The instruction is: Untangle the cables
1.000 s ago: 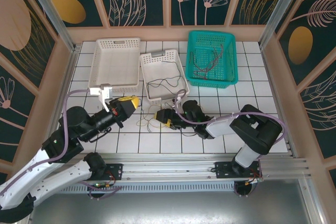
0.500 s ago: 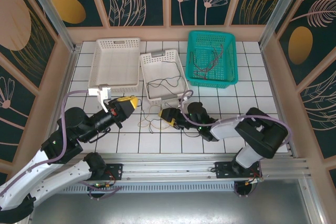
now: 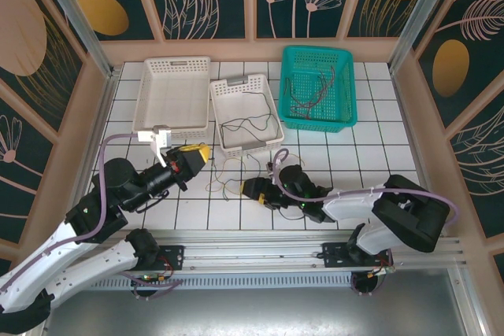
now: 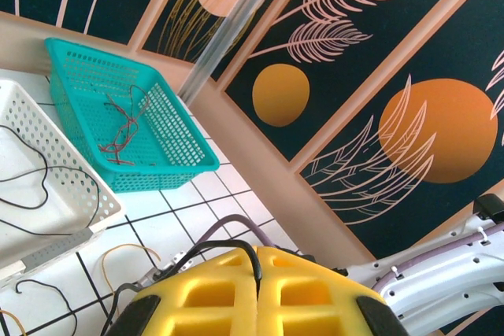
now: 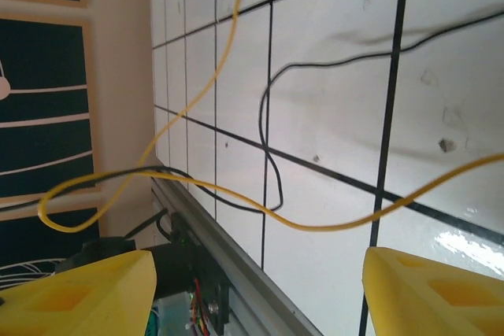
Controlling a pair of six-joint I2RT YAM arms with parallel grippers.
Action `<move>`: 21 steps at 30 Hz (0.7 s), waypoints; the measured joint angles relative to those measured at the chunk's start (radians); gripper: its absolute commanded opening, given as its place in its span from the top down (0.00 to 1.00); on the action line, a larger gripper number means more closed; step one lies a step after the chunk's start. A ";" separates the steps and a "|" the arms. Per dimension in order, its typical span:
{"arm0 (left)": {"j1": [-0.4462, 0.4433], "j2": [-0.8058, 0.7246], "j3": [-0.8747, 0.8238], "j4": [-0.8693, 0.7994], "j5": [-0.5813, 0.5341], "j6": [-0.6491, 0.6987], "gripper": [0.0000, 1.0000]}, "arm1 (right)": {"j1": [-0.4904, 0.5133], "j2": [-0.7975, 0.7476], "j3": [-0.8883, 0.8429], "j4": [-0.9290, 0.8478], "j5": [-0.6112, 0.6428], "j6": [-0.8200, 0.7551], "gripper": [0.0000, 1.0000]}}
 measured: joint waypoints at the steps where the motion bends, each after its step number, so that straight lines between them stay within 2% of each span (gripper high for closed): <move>1: 0.000 0.002 0.000 0.001 0.000 0.000 1.00 | 0.001 0.012 0.000 0.007 -0.002 0.011 0.29; 14: 0.000 0.017 0.000 0.040 0.005 -0.001 1.00 | 0.000 0.211 0.031 0.160 -0.011 0.173 0.30; 18: 0.000 0.019 0.000 0.044 0.015 -0.001 1.00 | -0.026 0.245 0.065 0.169 0.023 0.203 0.35; 21: 0.000 0.021 0.000 0.045 0.019 -0.004 1.00 | -0.056 0.269 0.078 0.180 0.052 0.221 0.44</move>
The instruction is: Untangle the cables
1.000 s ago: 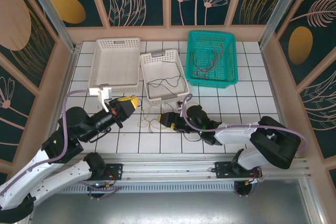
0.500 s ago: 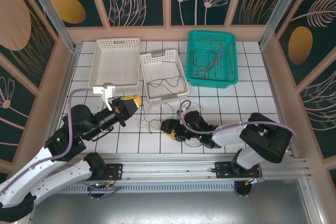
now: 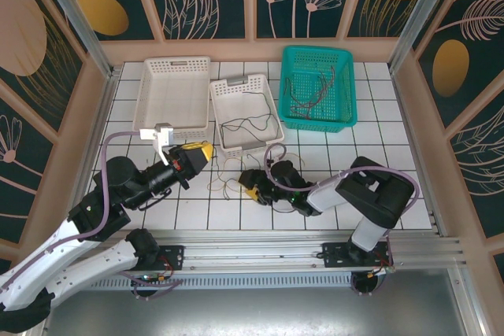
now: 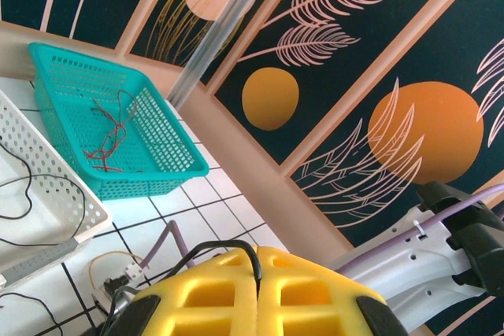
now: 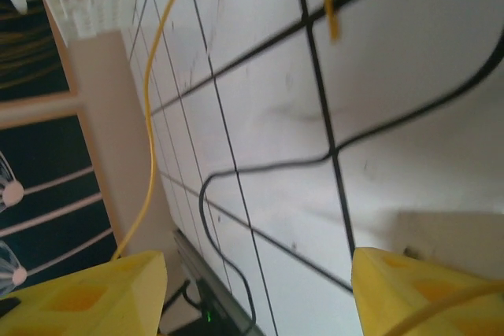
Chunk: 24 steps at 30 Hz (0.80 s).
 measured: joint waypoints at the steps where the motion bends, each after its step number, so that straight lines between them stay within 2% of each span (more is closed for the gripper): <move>1: 0.000 0.000 0.000 0.000 0.000 -0.001 1.00 | -0.009 0.008 0.004 0.001 0.006 0.005 0.51; 5: 0.000 0.000 0.000 0.003 0.000 -0.004 1.00 | -0.036 0.034 0.018 0.004 0.022 0.013 0.76; 11: 0.000 -0.003 -0.002 0.004 -0.001 -0.004 1.00 | -0.052 0.015 0.018 -0.040 0.048 -0.015 1.00; 14: 0.000 -0.010 -0.008 0.003 -0.003 -0.004 1.00 | -0.056 -0.068 0.015 -0.131 0.087 -0.065 1.00; 18: 0.000 -0.010 -0.006 -0.021 -0.028 -0.001 1.00 | -0.094 -0.258 -0.019 -0.240 0.151 -0.138 1.00; 24: 0.000 0.027 0.094 -0.124 -0.097 0.050 1.00 | -0.259 -0.547 -0.111 -0.447 0.219 -0.261 1.00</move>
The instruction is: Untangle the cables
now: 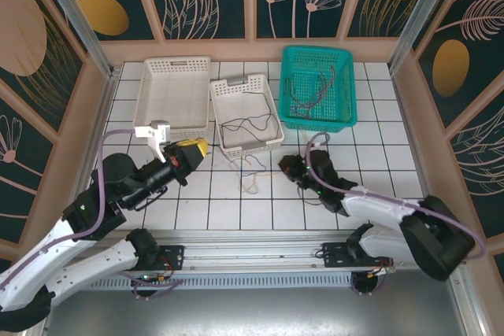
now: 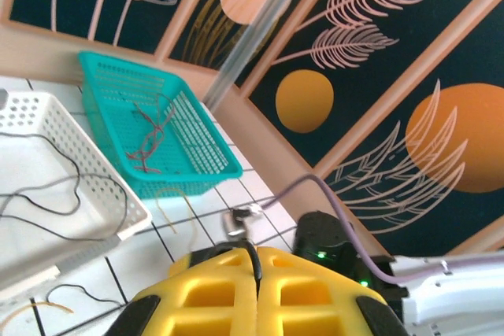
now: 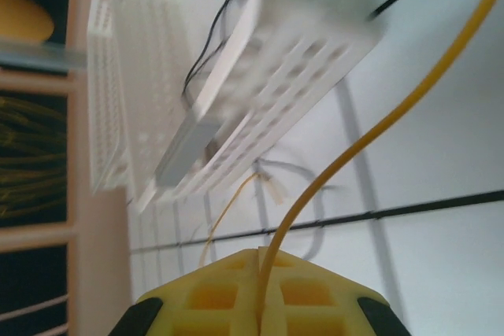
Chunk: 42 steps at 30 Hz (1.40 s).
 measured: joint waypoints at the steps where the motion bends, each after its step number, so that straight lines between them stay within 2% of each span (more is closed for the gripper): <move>1: 0.000 0.011 0.032 -0.020 -0.011 0.013 1.00 | -0.042 -0.048 -0.019 -0.047 0.005 -0.020 1.00; 7: 0.000 0.093 0.245 -0.081 -0.064 0.113 1.00 | -0.253 -0.283 -0.060 -0.276 0.017 -0.131 1.00; 10: 0.001 0.160 0.362 -0.085 -0.073 0.172 1.00 | -0.349 -0.312 -0.063 -0.333 0.000 -0.177 1.00; 13: 0.001 0.256 0.486 -0.069 -0.065 0.233 1.00 | -0.398 -0.301 -0.074 -0.360 -0.020 -0.207 1.00; 21: 0.001 0.573 0.854 -0.031 -0.032 0.416 1.00 | -0.416 -0.292 -0.104 -0.392 -0.043 -0.245 1.00; 30: 0.001 0.780 1.213 -0.037 -0.070 0.592 1.00 | -0.451 -0.343 -0.139 -0.424 -0.033 -0.284 1.00; 36: 0.001 0.845 1.426 -0.036 -0.088 0.665 1.00 | -0.467 -0.329 -0.162 -0.430 -0.033 -0.302 1.00; 42: 0.001 0.846 1.450 -0.028 -0.126 0.729 1.00 | -0.472 -0.317 -0.163 -0.429 -0.033 -0.303 1.00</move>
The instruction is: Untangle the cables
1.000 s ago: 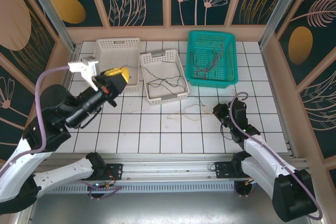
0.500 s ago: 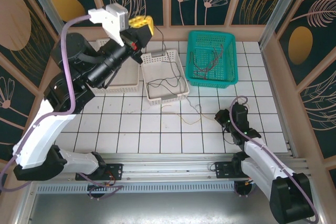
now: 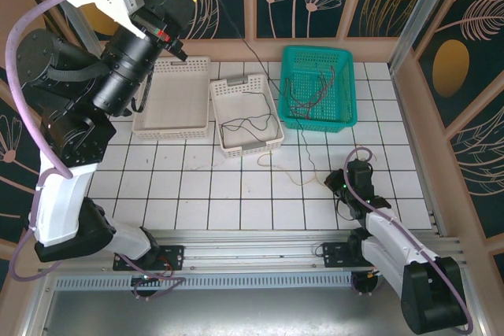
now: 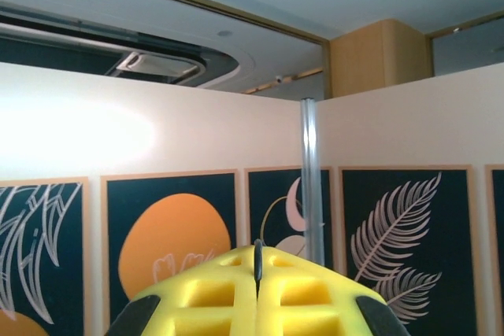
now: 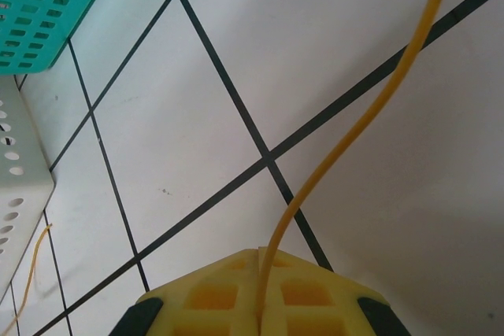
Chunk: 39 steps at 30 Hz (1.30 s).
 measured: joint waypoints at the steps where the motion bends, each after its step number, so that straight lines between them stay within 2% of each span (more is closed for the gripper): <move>1: 0.000 0.001 -0.002 0.000 -0.010 0.011 1.00 | 0.000 0.004 0.000 0.000 0.000 0.000 1.00; 10: 0.000 -0.045 -0.081 0.036 -0.124 0.120 1.00 | -0.001 0.027 0.005 -0.009 0.021 -0.004 1.00; 16: 0.000 -0.181 -0.303 0.056 -0.286 0.190 1.00 | -0.024 0.005 0.122 -0.082 0.106 -0.081 1.00; 19: 0.000 -0.241 -0.405 0.060 -0.385 0.219 1.00 | -0.120 0.051 0.183 -0.068 0.082 -0.123 1.00; 24: 0.000 -0.325 -0.529 0.055 -0.550 0.254 1.00 | -0.306 0.221 0.253 -0.063 0.012 -0.183 1.00; 29: 0.000 -0.405 -0.610 0.035 -0.686 0.272 1.00 | -0.478 0.278 0.267 -0.035 -0.081 -0.185 1.00; 33: 0.000 -0.465 -0.686 0.027 -0.786 0.296 1.00 | -0.550 0.282 0.266 -0.021 -0.099 -0.182 1.00; 39: 0.000 -0.518 -0.775 0.034 -0.909 0.355 1.00 | -0.569 0.278 0.265 -0.018 -0.082 -0.182 1.00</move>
